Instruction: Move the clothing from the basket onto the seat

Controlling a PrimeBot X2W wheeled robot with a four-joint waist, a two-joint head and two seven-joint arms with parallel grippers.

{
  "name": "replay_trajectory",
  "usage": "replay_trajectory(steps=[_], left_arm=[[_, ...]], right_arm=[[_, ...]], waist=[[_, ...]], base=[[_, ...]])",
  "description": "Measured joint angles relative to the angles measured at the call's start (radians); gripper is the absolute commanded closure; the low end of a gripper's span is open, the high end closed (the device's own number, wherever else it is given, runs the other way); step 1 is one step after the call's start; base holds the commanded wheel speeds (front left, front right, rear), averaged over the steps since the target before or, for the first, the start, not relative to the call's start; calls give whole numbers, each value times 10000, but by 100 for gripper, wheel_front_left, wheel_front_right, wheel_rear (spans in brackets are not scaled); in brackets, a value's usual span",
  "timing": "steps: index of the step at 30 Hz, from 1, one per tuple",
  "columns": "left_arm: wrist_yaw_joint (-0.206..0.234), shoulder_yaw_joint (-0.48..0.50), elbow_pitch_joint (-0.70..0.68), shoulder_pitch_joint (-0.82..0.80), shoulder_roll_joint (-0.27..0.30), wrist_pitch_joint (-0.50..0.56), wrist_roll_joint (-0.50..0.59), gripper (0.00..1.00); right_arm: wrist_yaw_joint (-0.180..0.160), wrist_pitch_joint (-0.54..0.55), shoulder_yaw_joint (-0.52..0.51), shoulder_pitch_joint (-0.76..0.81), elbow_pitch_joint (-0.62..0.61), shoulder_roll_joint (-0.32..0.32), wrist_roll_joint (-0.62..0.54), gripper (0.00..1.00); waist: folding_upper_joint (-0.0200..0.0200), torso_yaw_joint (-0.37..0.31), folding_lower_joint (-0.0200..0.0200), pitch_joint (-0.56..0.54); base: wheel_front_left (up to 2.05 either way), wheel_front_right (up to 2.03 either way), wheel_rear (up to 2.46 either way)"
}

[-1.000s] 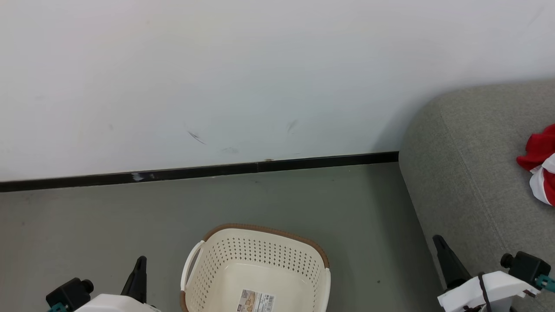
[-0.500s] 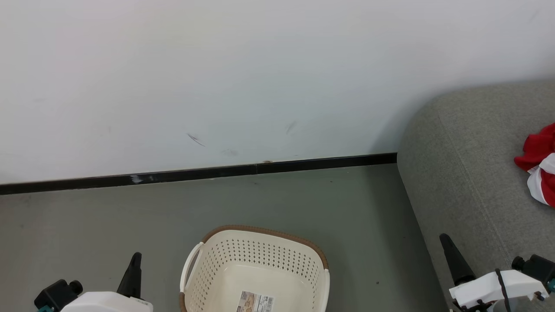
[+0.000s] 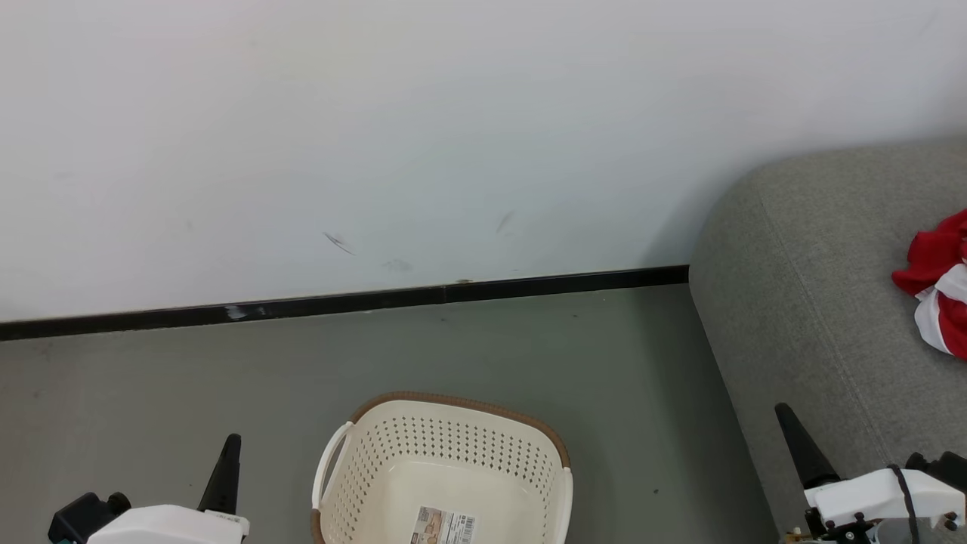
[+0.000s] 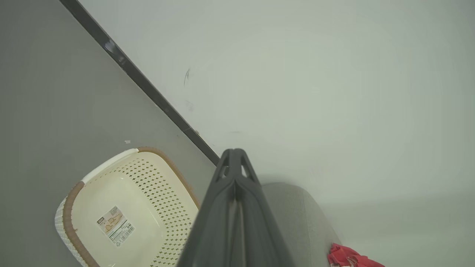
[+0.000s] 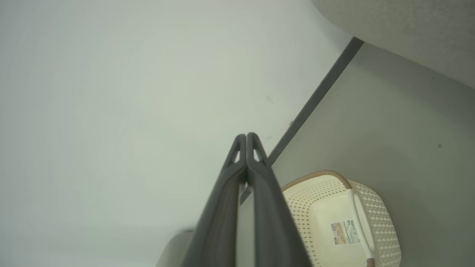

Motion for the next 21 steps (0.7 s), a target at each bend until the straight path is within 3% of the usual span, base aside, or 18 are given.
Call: replay_trajectory(steps=[21], left_arm=[[-366,777,-236,-32,-211,696,-2056,100]], right_arm=[[0,685,-533,-189,-128,109,2759,100]], waist=[[0,-64,-25,67]], base=[[0,0,0]])
